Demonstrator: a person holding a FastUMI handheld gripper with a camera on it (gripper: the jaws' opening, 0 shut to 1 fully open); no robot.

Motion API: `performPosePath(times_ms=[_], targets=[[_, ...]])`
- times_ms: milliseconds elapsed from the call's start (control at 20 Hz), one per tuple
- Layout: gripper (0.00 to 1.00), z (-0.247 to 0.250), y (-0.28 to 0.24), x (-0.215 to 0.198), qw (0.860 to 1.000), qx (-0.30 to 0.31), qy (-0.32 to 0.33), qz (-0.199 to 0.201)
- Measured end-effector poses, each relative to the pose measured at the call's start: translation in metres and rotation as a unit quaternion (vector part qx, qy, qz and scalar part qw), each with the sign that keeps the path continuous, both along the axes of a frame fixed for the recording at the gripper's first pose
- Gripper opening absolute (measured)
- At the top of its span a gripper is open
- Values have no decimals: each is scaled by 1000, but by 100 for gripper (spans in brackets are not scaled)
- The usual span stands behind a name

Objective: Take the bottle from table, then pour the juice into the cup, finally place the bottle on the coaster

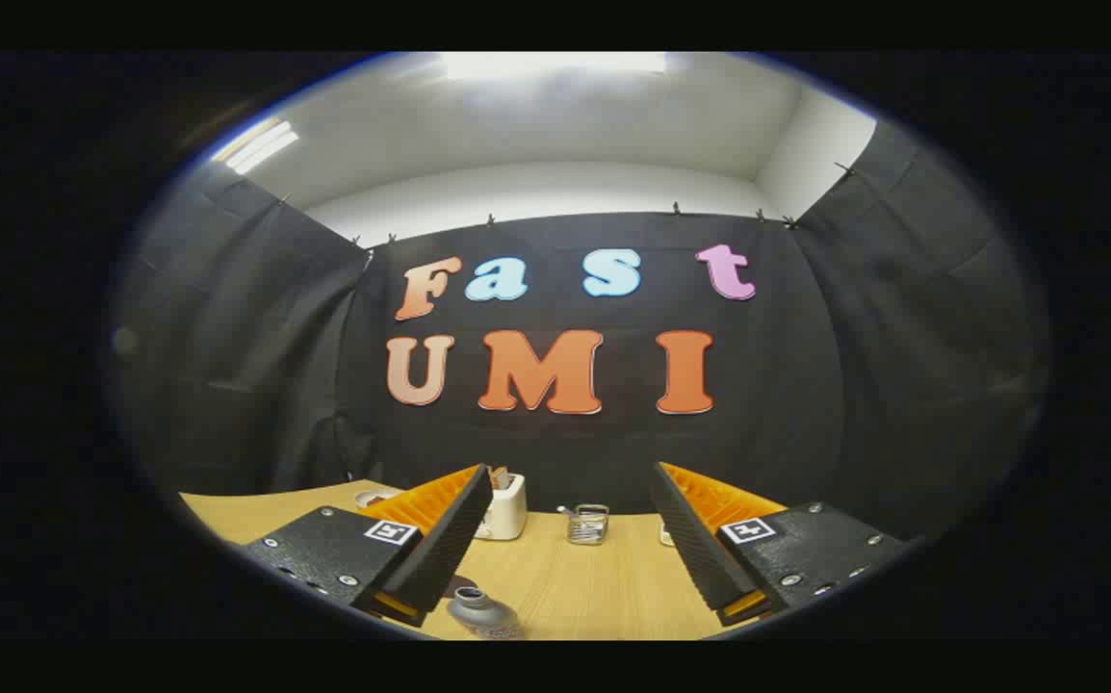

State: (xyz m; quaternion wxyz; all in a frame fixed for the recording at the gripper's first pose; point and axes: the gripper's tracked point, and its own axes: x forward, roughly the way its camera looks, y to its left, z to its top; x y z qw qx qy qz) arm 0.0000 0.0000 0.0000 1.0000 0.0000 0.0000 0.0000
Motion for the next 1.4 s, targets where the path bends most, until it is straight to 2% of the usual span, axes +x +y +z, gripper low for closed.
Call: performPosePath(times_ms=[500,750,1050,1400], targets=[[98,-3,1,-5,1000,-8,0,0],[98,-8,16,-4,1000,-17,-1,14],[98,-33,29,-5,999,-11,18,37],[99,-76,57,-18,994,-7,51,95]])
